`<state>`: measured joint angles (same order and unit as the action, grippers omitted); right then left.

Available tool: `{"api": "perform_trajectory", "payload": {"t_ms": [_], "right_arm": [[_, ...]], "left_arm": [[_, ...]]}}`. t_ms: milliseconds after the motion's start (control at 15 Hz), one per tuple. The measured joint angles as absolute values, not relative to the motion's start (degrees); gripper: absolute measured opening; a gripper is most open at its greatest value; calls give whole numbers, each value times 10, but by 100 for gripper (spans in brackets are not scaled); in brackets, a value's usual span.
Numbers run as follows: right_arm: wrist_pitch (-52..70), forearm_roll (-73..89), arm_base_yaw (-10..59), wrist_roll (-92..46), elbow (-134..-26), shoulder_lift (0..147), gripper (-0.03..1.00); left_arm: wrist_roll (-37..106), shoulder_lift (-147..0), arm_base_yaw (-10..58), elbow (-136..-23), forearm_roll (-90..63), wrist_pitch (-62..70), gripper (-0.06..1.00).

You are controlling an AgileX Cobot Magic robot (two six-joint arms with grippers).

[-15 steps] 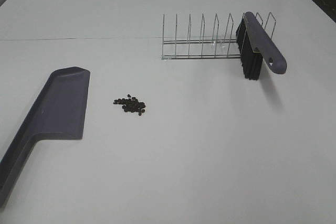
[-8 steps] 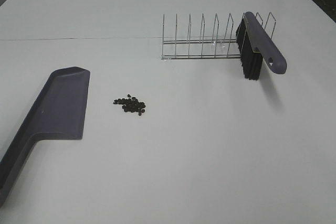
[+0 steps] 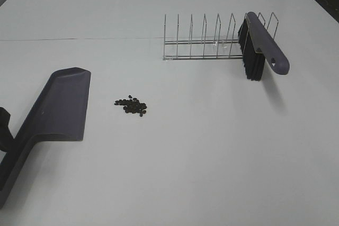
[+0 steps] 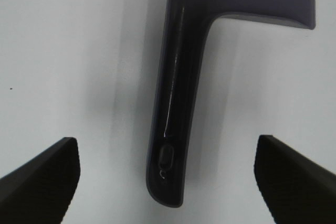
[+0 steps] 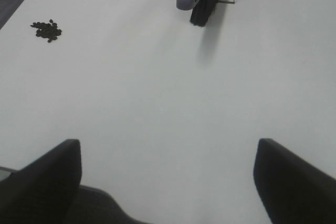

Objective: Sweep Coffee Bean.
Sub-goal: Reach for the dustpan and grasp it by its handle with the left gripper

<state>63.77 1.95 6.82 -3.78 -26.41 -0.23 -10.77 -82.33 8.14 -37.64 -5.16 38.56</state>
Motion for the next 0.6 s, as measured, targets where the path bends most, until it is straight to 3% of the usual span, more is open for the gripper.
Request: {"api": "perform_trajectory", "payload": {"t_ms": [600], "right_arm": [[638,19,68,-38,-264,-2,75]], "left_arm": [[-92,-1024,81,-474,-50,366,79]]}}
